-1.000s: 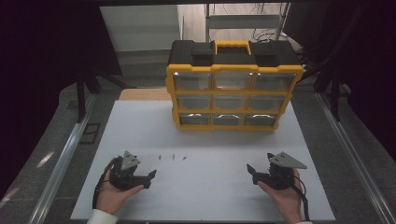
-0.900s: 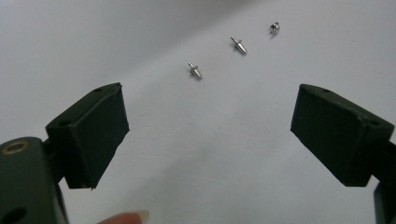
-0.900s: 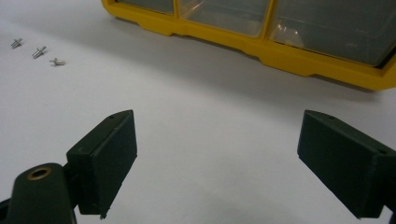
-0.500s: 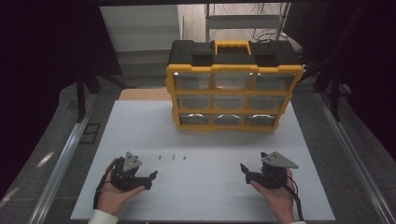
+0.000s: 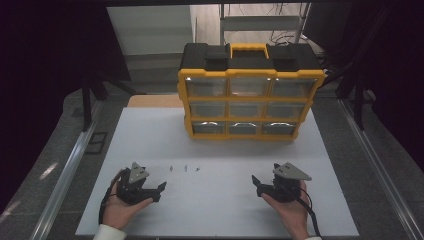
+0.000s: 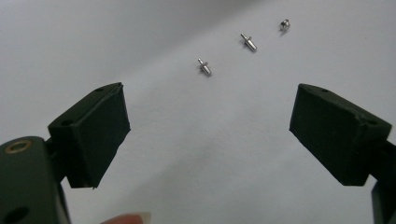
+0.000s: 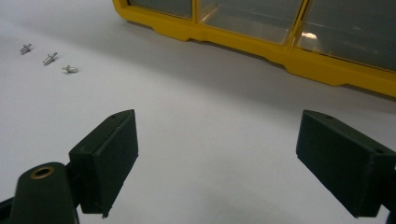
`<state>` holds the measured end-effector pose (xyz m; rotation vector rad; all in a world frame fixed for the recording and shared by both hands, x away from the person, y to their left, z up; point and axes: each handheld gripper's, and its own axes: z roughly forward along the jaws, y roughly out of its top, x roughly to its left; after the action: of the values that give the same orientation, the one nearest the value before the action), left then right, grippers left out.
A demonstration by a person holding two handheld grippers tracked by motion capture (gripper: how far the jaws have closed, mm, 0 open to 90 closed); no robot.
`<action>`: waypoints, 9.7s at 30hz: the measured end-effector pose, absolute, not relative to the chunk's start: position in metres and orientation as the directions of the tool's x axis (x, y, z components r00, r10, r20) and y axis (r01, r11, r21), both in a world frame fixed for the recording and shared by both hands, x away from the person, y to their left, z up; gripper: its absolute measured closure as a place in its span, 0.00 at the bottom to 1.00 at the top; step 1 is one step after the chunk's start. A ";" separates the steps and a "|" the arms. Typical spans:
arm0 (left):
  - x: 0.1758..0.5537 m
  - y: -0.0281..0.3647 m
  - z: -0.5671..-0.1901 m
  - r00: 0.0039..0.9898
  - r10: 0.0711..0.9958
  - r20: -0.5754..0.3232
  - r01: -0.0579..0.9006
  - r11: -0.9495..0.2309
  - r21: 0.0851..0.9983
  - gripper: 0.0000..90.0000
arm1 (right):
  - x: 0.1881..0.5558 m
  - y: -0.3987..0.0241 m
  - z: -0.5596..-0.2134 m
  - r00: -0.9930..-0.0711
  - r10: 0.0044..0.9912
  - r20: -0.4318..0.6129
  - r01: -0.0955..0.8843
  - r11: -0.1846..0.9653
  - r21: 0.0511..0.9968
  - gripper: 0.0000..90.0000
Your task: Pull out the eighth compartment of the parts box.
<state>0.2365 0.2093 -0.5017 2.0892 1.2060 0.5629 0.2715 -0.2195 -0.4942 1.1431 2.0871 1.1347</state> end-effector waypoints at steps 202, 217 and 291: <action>0.242 0.203 -0.510 0.528 0.846 0.076 0.608 -0.439 0.661 0.12 | 0.301 -0.134 -0.516 -0.420 0.430 -0.799 -0.012 0.878 0.479 0.18; 0.242 0.201 -0.510 0.532 0.843 0.078 0.606 -0.444 0.660 0.12 | 0.313 -0.134 -0.516 -0.414 0.437 -0.799 -0.008 0.876 0.483 0.19; 0.243 0.201 -0.512 0.531 0.842 0.092 0.612 -0.457 0.645 0.12 | 0.357 -0.133 -0.503 -0.342 0.438 -0.832 -0.054 0.874 0.482 0.24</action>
<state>0.2434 0.2009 -0.5120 2.2202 1.1764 0.5485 0.3568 -0.1325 -0.5025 0.2864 1.8595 0.5168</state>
